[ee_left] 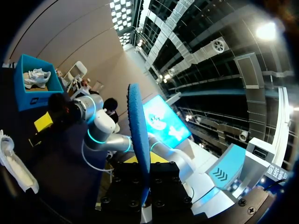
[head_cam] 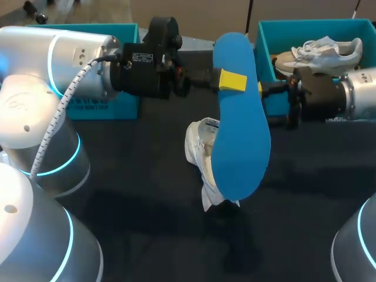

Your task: Take the shoe out of the shoebox, open the shoe tongue, remove and reinsert the insole, then place the shoe into the shoebox

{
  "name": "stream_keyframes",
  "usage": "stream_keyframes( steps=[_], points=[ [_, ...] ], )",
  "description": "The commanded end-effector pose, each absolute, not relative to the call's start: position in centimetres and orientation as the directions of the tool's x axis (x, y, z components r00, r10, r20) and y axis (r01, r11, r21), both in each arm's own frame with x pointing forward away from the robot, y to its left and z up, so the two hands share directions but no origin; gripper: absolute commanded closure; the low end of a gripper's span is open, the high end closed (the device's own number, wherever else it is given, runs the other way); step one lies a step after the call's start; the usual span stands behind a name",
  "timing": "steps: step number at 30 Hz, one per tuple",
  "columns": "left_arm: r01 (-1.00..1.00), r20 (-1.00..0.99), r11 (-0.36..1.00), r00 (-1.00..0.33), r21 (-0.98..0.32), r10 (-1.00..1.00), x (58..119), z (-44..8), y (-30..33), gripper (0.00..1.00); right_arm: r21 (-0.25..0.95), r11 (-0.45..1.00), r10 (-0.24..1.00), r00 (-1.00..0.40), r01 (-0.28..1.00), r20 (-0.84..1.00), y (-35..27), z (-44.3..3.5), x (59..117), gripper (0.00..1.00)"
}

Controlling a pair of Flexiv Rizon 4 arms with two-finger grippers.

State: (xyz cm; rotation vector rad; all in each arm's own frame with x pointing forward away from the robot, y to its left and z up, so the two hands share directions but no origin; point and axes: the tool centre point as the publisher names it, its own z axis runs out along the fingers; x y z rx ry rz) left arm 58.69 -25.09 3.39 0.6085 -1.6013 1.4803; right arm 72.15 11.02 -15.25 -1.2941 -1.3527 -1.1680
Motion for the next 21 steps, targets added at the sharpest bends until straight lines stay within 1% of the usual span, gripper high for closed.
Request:
stream_keyframes(
  steps=[1, 3, 7, 12, 15, 17, 19, 21],
  points=[
    [-0.815, 0.832, 0.179, -0.521, -0.551, 0.192, 58.6, 3.3, -25.3, 1.0, 0.046, -0.006, 0.148, -0.045, 0.999, 0.988, 11.0, -15.3, 71.6, 0.0],
    [-0.815, 0.832, 0.179, -0.521, -0.551, 0.192, 58.6, 3.3, -25.3, 1.0, 0.046, -0.006, 0.148, -0.045, 0.999, 0.988, 11.0, -15.3, 71.6, 0.0],
    [-0.714, 0.739, 0.188, -0.653, -0.674, 0.167, 59.2, 1.7, -24.8, 1.0, 0.046, -0.006, 0.148, -0.045, 0.999, 0.988, 11.0, -15.3, 71.6, 0.0],
    [-0.596, 0.621, 0.178, -0.764, -0.783, 0.175, 60.0, 0.4, -24.0, 1.0, 0.046, -0.006, 0.148, -0.045, 0.999, 0.988, 11.0, -15.3, 71.6, 0.0],
    [-0.474, 0.498, 0.166, -0.852, -0.865, 0.16, 60.6, -0.6, -23.5, 1.0, 0.046, -0.006, 0.148, -0.045, 0.999, 0.988, 11.0, -15.3, 71.6, 0.0],
    [-0.433, 0.457, 0.163, -0.875, -0.886, 0.16, 61.0, -1.2, -23.2, 1.0, 0.046, -0.006, 0.148, -0.045, 0.999, 0.988, 11.0, -15.3, 71.6, 0.0],
    [-0.301, 0.32, 0.15, -0.939, -0.942, 0.126, 61.6, -1.9, -22.9, 1.0, 0.046, -0.006, 0.148, -0.045, 0.999, 0.988, 11.0, -15.3, 71.6, 0.0],
    [-0.174, 0.19, 0.145, -0.976, -0.974, 0.103, 62.1, -2.5, -22.6, 1.0, 0.046, -0.006, 0.148, -0.045, 0.999, 0.988, 11.0, -15.3, 71.6, 0.0]
  ],
)
